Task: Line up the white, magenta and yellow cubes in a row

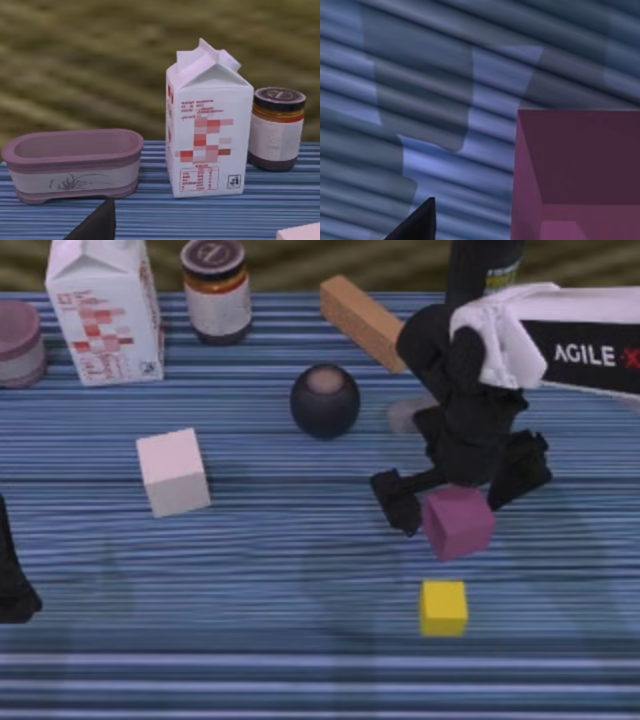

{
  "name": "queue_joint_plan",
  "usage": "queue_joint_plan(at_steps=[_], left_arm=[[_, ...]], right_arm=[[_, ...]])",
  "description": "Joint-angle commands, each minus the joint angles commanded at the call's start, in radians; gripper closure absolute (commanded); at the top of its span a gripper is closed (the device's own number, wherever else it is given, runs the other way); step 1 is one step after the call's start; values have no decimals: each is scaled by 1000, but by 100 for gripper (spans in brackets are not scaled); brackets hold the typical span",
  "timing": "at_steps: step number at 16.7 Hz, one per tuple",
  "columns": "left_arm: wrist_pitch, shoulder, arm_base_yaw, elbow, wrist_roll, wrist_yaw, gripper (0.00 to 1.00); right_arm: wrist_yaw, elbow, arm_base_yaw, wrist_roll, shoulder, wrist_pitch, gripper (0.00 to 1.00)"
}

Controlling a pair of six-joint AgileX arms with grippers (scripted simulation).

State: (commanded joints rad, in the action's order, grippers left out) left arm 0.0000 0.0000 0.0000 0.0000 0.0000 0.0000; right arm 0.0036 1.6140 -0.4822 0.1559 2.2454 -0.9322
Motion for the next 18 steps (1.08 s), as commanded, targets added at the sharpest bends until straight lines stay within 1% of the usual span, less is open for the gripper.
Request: queue_joint_plan(at_steps=[3,7,18], left_arm=[[0,0,0,0,0,0,0],[0,0,0,0,0,0,0],[0,0,0,0,0,0,0]], right_arm=[[0,-51,0,0,40,86,0],[0,-56,0,0,45,94,0],[0,-56,0,0,45,94,83]])
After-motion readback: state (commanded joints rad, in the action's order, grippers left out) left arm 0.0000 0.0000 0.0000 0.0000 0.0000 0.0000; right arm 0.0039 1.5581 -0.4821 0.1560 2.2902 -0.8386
